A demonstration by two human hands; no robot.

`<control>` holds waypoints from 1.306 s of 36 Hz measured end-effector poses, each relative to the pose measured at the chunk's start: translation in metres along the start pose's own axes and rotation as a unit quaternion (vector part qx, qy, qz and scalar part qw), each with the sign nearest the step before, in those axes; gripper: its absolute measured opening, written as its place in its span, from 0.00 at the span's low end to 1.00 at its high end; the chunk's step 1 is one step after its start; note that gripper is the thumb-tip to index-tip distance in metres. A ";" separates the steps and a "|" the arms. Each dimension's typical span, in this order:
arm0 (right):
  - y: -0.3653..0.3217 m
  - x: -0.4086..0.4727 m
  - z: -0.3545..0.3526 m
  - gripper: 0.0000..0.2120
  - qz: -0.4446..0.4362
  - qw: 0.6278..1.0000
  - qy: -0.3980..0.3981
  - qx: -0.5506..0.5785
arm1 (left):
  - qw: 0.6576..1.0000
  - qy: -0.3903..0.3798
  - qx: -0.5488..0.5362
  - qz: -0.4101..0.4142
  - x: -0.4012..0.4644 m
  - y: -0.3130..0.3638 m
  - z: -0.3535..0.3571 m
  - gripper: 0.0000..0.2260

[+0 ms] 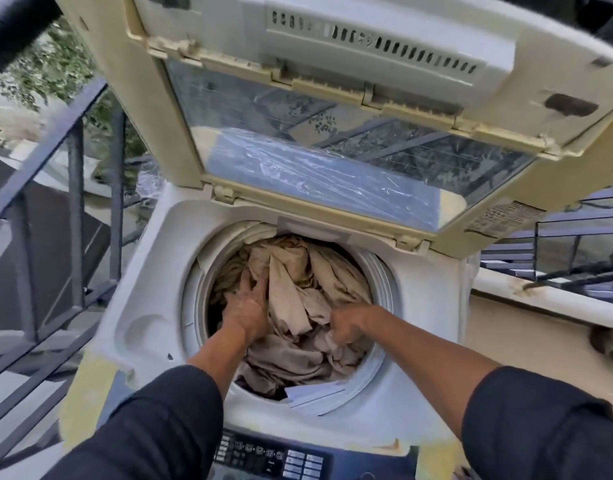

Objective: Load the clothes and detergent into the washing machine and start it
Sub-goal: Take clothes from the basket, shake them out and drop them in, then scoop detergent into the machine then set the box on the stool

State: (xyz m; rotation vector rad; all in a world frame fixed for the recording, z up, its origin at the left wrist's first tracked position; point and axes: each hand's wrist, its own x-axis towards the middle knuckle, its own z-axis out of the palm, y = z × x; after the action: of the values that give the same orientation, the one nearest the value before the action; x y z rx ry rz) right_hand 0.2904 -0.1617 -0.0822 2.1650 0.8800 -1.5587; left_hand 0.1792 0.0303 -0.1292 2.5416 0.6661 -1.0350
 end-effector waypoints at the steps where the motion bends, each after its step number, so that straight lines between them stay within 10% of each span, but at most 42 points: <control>1: 0.000 -0.001 -0.001 0.20 0.003 1.000 -0.016 0.001 | 1.000 -0.003 -0.003 -0.002 -0.006 0.004 0.002 0.50; 12: 0.003 -0.013 0.040 0.38 0.014 0.982 0.180 0.049 | 0.995 -0.097 0.009 0.030 -0.035 0.011 0.005 0.30; 26: -0.015 -0.089 0.047 0.19 -0.001 0.975 0.220 0.034 | 0.987 -0.003 -0.155 0.043 -0.105 0.048 -0.012 0.23; 47: 0.003 -0.092 0.066 0.11 -0.177 0.874 0.258 0.373 | 0.818 0.063 -0.571 -0.012 -0.177 0.074 0.003 0.07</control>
State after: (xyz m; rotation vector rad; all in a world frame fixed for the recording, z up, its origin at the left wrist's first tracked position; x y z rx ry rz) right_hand 0.2249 -0.2293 -0.0189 3.2385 0.9684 -1.6976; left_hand 0.1052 -0.0865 0.0035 1.5118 0.9615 -0.2521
